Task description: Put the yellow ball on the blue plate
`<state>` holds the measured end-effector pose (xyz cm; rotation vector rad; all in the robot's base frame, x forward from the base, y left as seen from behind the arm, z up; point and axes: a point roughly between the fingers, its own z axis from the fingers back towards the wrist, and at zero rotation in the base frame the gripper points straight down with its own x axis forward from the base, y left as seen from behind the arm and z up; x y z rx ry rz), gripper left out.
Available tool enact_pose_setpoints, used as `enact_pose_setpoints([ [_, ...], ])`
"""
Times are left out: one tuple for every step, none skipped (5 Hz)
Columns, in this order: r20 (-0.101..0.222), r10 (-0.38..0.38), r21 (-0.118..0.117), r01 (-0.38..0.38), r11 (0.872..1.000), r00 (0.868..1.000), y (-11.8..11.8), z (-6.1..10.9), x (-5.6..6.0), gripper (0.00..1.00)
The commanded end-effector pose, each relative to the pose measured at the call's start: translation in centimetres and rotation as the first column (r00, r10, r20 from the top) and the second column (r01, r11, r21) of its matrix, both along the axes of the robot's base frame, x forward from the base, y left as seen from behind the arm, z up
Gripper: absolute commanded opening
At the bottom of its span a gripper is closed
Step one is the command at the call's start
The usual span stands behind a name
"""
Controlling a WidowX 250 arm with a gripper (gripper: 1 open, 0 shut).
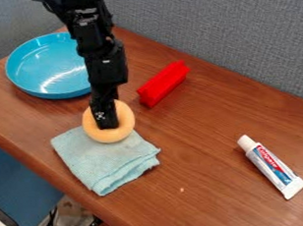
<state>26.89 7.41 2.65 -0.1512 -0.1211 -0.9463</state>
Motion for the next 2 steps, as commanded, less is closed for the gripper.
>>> enact_pose_setpoints([
  [-0.044, -0.027, -0.018, 0.026, 0.999, 0.999, -0.1, -3.13, -0.23, 0.0],
  [-0.043, -0.029, -0.019, 0.028, 0.999, 0.999, -0.06, -3.23, -0.18, 0.0],
])
